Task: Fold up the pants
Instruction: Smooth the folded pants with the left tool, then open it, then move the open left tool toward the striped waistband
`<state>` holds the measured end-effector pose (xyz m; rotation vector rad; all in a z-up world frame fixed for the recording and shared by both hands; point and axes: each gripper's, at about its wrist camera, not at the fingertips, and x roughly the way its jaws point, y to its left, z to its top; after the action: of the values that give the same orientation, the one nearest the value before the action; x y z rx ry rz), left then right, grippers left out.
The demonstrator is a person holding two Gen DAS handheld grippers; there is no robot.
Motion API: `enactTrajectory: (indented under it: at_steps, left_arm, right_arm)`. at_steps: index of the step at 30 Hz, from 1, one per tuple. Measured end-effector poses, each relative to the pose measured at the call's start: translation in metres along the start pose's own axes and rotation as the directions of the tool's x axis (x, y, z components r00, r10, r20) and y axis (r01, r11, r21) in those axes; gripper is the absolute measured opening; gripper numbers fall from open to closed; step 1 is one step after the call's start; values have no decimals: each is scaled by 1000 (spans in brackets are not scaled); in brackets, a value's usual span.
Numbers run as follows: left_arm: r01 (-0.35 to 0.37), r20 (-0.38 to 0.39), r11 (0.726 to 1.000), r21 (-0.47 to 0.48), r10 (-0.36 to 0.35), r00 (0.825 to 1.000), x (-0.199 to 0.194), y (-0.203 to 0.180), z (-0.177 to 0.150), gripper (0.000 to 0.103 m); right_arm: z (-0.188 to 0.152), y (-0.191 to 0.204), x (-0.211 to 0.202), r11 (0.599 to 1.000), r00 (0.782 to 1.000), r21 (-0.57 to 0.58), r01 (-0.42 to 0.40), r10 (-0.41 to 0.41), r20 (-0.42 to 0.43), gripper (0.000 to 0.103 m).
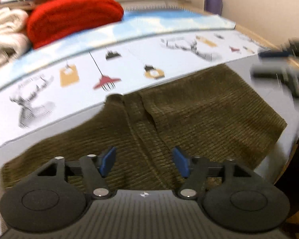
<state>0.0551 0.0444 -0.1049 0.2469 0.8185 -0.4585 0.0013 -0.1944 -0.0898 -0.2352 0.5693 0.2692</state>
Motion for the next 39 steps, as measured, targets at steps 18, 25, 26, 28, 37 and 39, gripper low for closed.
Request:
enactTrajectory:
  at_steps: [18,25,26,28,37,39]
  left_arm:
    - [-96,25,795,-599,138,990,-106,122,-90,87]
    - [-167,-129,414,-895,118,985,-92,190,-133,88]
    - [-184,-156,363,-913,104,982,-88,197,-139,88]
    - [-200,-186,296,-934,76,980,-81,206,-149,88]
    - [-193,-188,225,-955,44,981,-68,225,-163,89]
    - [-196,-190,260,-946,51,981,-66,221,-159,88]
  right_arm:
    - [-31,-103,9,884,997,464,63,-75,7,67]
    - [-34,-105,16,890,999,453,50,-49,-12,67]
    - [-35,-107,16,890,999,453,48,-47,-13,67]
    - [-37,-111,17,889,999,456,44,-40,-18,67]
    - [-44,-117,27,894,998,446,40,-15,-60,67]
    - [-43,-114,28,901,998,432,40,-14,-63,67]
